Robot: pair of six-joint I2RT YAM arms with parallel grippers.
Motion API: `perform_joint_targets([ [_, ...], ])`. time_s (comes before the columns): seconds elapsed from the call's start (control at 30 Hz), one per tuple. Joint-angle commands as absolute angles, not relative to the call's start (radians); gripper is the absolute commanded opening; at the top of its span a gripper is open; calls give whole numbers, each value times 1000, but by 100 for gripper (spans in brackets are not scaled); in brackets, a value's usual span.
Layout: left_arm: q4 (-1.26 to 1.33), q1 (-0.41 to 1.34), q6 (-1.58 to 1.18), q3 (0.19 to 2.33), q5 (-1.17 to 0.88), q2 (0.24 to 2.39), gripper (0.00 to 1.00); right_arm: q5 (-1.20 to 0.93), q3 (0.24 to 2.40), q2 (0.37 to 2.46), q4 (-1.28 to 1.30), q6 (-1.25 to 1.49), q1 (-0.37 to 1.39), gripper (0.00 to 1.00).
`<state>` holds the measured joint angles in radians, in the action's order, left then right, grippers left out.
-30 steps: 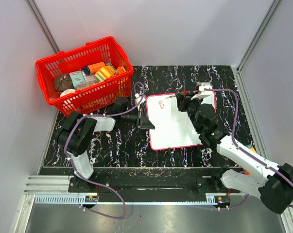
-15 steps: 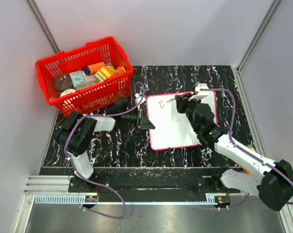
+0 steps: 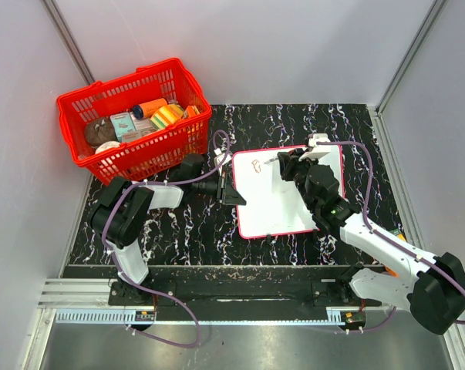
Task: Write a sentence on the whiteboard
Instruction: Write on the whiteboard with the whiteboard.
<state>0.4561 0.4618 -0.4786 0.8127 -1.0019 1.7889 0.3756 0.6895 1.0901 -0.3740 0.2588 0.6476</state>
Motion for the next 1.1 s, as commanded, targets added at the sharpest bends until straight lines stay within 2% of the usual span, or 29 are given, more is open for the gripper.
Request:
perform_joint_targets([
  [0.0, 430, 495, -390, 825, -962, 1796, 0, 377, 687, 1098, -394, 258, 644, 0],
  [1.07, 426, 495, -385, 827, -962, 1796, 0, 344, 630, 1029, -316, 275, 643, 0],
])
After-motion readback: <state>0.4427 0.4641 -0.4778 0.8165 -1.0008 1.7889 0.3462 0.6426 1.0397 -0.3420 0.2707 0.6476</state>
